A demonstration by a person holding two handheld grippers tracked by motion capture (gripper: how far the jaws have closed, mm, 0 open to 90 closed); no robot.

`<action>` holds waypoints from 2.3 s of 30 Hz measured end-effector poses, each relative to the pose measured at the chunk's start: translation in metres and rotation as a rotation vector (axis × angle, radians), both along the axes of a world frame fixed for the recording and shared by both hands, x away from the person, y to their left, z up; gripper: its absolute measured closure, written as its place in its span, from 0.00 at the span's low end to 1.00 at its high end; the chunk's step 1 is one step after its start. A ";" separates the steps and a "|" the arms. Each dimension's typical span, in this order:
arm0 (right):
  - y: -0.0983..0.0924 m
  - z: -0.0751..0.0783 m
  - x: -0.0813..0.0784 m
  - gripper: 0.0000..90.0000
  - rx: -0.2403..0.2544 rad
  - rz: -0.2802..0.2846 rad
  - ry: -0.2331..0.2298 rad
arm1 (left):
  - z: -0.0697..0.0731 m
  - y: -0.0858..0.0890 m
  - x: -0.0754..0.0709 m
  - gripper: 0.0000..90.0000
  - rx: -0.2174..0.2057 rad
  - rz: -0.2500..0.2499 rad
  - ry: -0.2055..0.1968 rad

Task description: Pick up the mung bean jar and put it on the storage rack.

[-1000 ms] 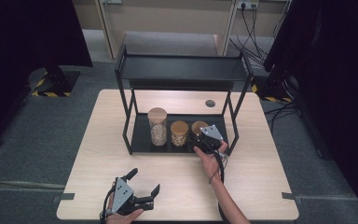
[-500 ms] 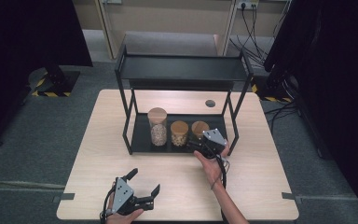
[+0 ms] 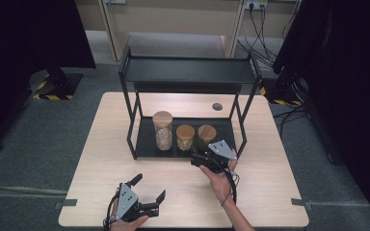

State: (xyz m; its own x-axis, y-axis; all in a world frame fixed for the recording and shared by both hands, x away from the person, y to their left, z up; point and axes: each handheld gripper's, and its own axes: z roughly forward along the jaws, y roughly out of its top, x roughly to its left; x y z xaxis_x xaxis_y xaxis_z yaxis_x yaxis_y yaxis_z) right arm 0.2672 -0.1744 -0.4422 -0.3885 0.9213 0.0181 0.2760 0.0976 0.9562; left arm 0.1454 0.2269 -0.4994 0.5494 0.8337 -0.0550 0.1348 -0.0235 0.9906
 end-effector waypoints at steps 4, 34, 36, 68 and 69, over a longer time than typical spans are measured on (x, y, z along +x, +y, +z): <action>-0.004 -0.001 -0.009 0.02 0.012 0.017 -0.008 | 0.000 0.000 0.000 0.02 -0.001 0.000 0.001; -0.016 -0.006 -0.048 0.02 0.056 0.115 -0.031 | 0.000 0.000 0.000 0.02 0.001 0.003 0.000; -0.016 -0.006 -0.051 0.02 0.060 0.124 -0.030 | 0.000 0.000 0.000 0.02 0.000 0.004 -0.001; -0.013 -0.025 -0.082 0.02 0.050 0.238 0.001 | 0.000 0.002 0.002 0.02 -0.013 0.022 0.002; -0.012 -0.026 -0.083 0.02 0.048 0.241 0.002 | 0.000 0.002 0.002 0.02 -0.014 0.022 0.001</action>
